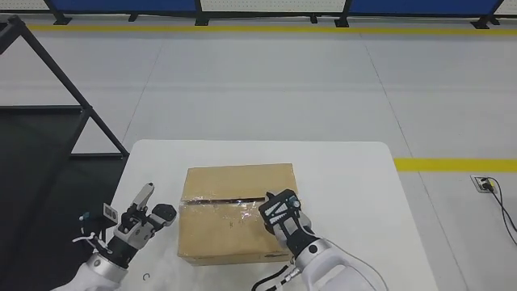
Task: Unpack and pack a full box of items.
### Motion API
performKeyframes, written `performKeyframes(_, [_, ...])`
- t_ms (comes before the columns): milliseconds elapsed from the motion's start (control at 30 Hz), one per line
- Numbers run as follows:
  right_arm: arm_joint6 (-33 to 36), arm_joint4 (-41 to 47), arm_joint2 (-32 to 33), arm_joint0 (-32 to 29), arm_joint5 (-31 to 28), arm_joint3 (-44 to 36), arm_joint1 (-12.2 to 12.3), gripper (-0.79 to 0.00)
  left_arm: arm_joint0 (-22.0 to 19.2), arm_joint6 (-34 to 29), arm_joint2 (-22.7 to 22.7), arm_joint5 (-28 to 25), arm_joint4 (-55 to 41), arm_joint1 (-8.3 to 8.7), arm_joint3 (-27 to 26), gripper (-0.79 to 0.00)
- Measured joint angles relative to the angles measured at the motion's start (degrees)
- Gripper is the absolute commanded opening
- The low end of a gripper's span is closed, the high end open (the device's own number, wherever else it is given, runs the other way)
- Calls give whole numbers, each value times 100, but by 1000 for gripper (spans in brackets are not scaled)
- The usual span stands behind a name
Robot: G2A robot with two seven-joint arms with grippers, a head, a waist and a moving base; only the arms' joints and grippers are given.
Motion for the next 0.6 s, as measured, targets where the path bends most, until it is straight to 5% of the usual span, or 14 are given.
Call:
performKeyframes(333, [35, 30, 11, 47, -154, 5, -39, -785, -868, -386, 540, 320, -36, 43, 723, 0])
performKeyframes(600, [47, -38, -20, 9, -164, -46, -69, -785, -983, -342, 711, 318, 220, 76, 950, 0])
